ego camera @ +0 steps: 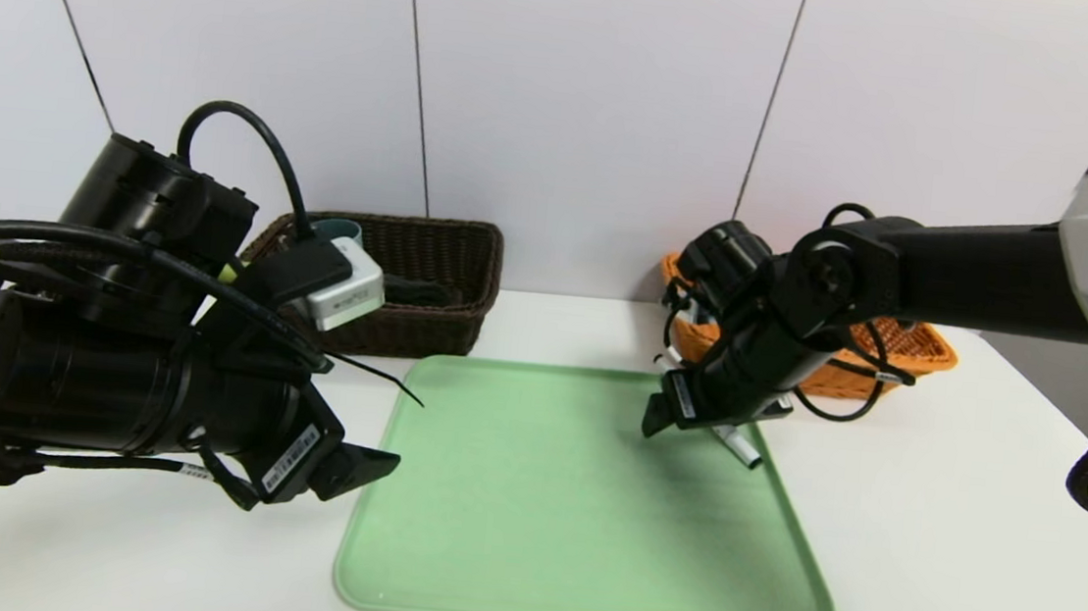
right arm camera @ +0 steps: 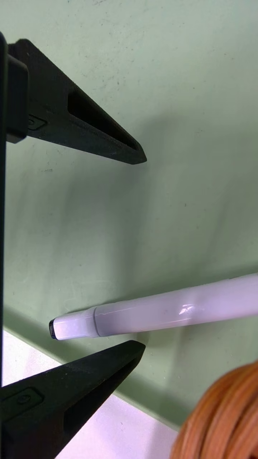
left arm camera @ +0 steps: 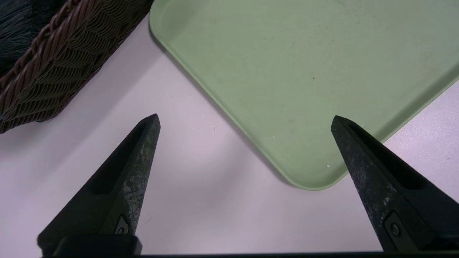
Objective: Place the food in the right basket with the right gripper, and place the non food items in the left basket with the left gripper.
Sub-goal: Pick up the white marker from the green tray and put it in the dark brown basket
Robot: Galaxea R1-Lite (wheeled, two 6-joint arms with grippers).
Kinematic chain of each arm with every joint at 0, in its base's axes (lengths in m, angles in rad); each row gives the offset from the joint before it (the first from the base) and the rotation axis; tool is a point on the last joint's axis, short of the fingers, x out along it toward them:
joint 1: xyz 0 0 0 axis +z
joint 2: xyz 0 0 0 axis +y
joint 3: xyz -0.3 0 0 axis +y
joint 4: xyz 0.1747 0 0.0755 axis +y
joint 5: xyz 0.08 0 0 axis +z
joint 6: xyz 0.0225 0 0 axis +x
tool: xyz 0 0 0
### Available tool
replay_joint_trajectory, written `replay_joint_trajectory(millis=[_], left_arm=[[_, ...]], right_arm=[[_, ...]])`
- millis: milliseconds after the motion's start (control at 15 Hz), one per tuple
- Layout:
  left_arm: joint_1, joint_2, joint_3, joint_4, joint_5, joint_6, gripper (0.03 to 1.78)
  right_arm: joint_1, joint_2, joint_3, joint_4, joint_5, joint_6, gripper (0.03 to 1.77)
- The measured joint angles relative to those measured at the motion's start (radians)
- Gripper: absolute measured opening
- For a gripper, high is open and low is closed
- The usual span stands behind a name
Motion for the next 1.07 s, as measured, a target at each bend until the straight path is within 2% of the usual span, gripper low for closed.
replay_joint_trajectory(millis=[67, 200, 467, 533, 1067], left_arm=[[0.0, 0.0, -0.001, 0.0, 0.0, 0.0, 1.69], [0.001, -0.001, -0.001, 0.0, 0.0, 0.0, 1.69], [0.001, -0.007, -0.002, 0.0, -0.002, 0.0, 1.69], [0.001, -0.01, -0.002, 0.001, -0.002, 0.0, 1.69], [0.0, -0.064, 0.014, 0.007, -0.005, -0.001, 1.69]], right_arm=[[0.0, -0.002, 0.002, -0.001, 0.002, 0.002, 1.46], [0.0, -0.004, 0.003, -0.002, -0.004, 0.017, 1.16], [0.001, -0.012, 0.006, 0.0, -0.007, 0.021, 0.69], [0.001, -0.016, 0.006, 0.001, -0.007, 0.022, 0.12], [0.031, -0.082, 0.061, 0.001, 0.0, 0.022, 0.17]])
